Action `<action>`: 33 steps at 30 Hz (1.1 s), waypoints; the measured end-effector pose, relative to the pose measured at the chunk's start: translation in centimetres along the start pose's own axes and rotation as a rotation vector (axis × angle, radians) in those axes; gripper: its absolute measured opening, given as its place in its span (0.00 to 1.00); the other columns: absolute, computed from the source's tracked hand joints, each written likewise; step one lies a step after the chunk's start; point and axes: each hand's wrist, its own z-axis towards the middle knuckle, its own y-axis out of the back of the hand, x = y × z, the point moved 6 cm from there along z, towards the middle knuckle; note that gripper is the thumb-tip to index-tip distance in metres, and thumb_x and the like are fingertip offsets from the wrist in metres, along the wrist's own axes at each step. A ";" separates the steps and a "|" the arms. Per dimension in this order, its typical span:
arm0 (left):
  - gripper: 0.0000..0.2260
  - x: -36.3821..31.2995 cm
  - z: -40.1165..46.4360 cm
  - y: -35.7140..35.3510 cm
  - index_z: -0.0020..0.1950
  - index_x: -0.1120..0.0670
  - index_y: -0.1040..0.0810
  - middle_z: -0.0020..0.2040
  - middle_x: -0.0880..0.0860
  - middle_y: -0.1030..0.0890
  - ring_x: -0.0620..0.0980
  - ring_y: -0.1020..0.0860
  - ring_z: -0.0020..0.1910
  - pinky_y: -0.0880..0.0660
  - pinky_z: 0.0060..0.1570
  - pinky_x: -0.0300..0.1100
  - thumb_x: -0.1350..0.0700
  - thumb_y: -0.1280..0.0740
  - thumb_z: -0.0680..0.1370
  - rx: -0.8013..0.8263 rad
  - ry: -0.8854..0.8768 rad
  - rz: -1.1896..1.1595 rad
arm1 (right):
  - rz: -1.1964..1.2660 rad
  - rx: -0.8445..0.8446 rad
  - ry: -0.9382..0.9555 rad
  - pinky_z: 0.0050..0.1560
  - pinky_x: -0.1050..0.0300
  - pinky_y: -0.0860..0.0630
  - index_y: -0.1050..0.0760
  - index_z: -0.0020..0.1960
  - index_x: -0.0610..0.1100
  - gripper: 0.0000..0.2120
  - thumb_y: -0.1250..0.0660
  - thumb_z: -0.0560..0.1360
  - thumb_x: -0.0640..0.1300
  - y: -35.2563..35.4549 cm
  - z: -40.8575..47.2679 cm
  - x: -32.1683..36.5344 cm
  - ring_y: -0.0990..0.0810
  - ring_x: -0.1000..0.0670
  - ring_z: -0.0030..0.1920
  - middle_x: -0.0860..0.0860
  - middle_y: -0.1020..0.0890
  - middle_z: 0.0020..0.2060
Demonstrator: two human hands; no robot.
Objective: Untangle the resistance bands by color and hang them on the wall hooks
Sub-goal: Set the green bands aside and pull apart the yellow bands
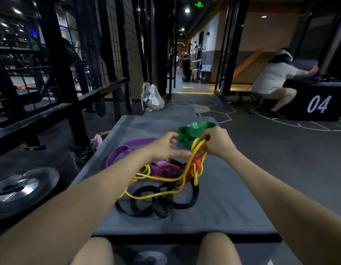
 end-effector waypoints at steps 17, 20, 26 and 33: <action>0.11 -8.0 -0.8 7.6 0.42 0.58 0.24 0.26 0.44 0.31 0.39 0.41 0.21 0.44 0.21 0.30 0.63 0.44 0.80 -0.161 -0.355 -0.500 | 0.361 0.117 0.107 0.31 0.62 0.35 0.25 0.37 0.45 0.09 0.32 0.74 0.46 -4.3 1.2 2.7 0.31 0.56 0.28 0.52 0.27 0.29; 0.12 -7.4 -1.1 9.4 0.42 0.58 0.26 0.25 0.43 0.30 0.38 0.41 0.20 0.45 0.20 0.29 0.63 0.45 0.81 -0.240 -0.339 -0.621 | 0.403 0.222 0.153 0.40 0.59 0.26 0.25 0.40 0.44 0.05 0.30 0.73 0.43 -4.8 1.0 4.2 0.24 0.53 0.35 0.51 0.21 0.34; 0.12 -4.2 -1.9 12.6 0.41 0.58 0.24 0.26 0.45 0.31 0.39 0.43 0.18 0.48 0.18 0.30 0.63 0.45 0.80 -0.409 -0.240 -0.721 | 0.587 0.079 0.037 0.41 0.51 0.26 0.30 0.38 0.43 0.10 0.38 0.78 0.41 -2.4 1.6 2.7 0.24 0.49 0.35 0.46 0.22 0.32; 0.09 -3.9 -2.1 13.6 0.41 0.57 0.24 0.32 0.50 0.30 0.39 0.41 0.17 0.48 0.17 0.30 0.64 0.41 0.78 -0.456 -0.071 -0.476 | 0.707 -0.102 -0.006 0.41 0.43 0.19 0.33 0.40 0.41 0.10 0.42 0.80 0.40 4.9 5.0 4.8 0.21 0.44 0.38 0.42 0.25 0.35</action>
